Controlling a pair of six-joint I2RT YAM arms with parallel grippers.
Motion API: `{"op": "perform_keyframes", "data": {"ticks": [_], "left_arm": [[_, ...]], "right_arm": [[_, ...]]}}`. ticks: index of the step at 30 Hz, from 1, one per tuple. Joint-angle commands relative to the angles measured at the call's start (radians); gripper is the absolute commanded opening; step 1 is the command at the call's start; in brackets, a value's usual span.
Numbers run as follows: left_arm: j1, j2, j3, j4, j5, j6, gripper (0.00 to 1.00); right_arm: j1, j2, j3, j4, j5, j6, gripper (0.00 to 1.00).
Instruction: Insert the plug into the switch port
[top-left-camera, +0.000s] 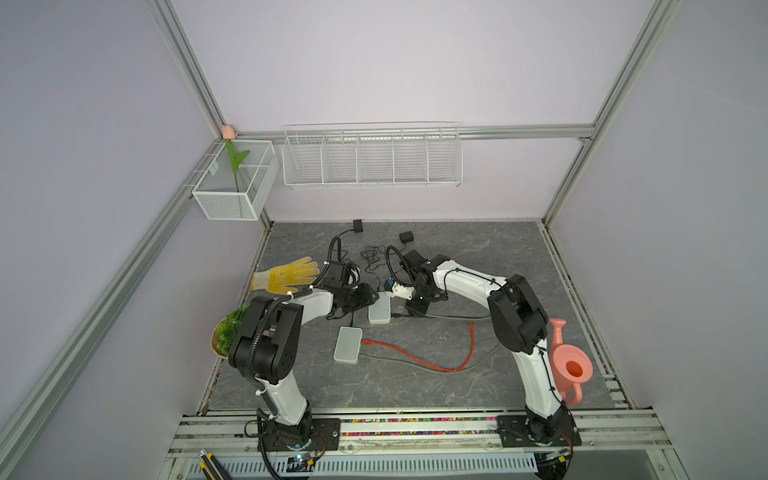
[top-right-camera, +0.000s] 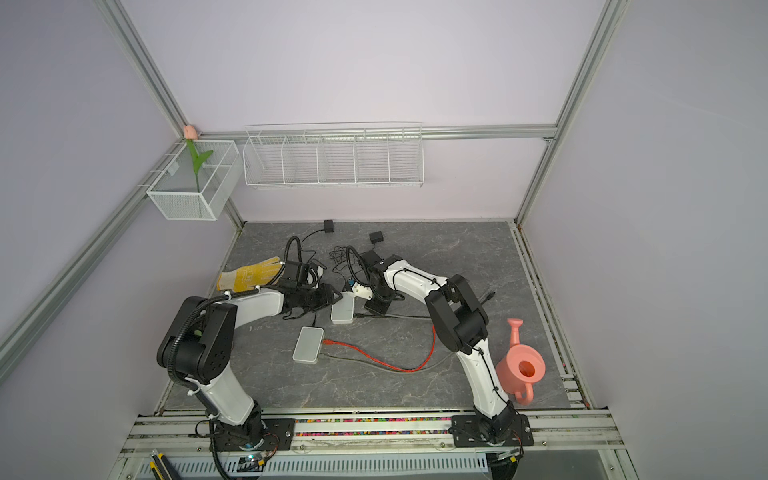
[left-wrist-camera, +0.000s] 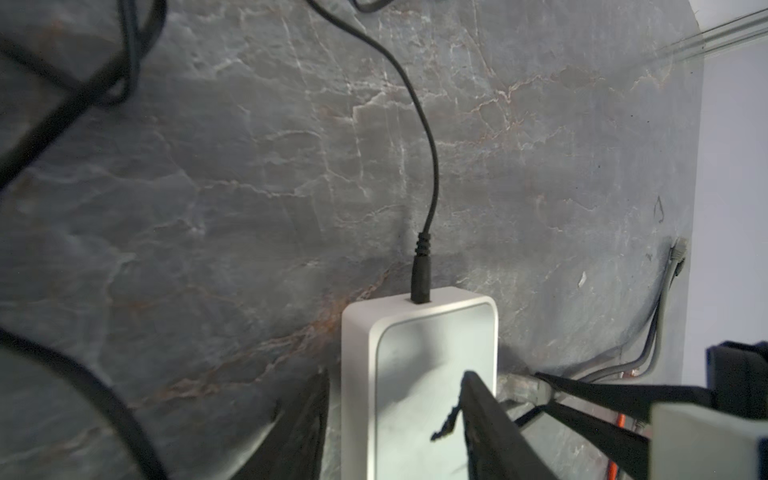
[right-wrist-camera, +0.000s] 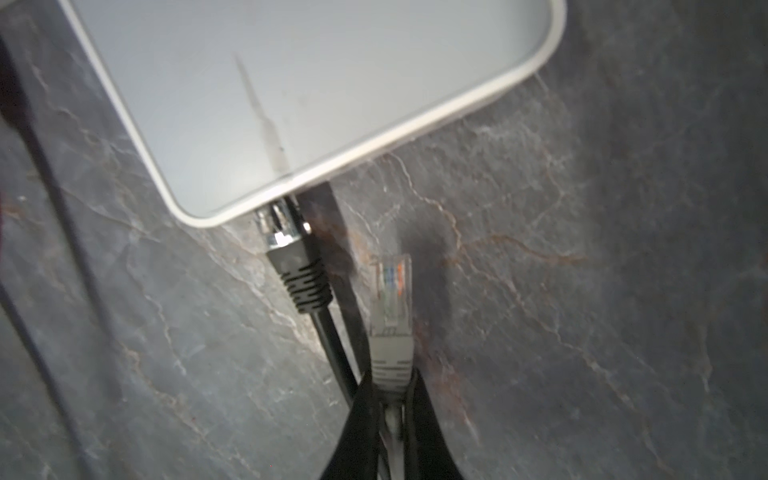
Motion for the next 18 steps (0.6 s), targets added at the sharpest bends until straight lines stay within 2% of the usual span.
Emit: {"op": "perform_keyframes", "data": {"ticks": [1,8,18], "left_arm": [[-0.009,0.041,0.03,0.021,0.031,0.008,0.5],[-0.015,0.123,0.083,0.067,0.078,-0.007,0.44],[-0.012,0.177,0.174,-0.003,0.053,0.043,0.4]], "right_arm": [[0.026,-0.008,0.025,-0.015,-0.07,0.003,0.07],[0.045,0.028,0.049,-0.01,-0.09,0.011,0.07],[-0.016,0.007,0.06,-0.041,0.016,0.02,0.07]]}}
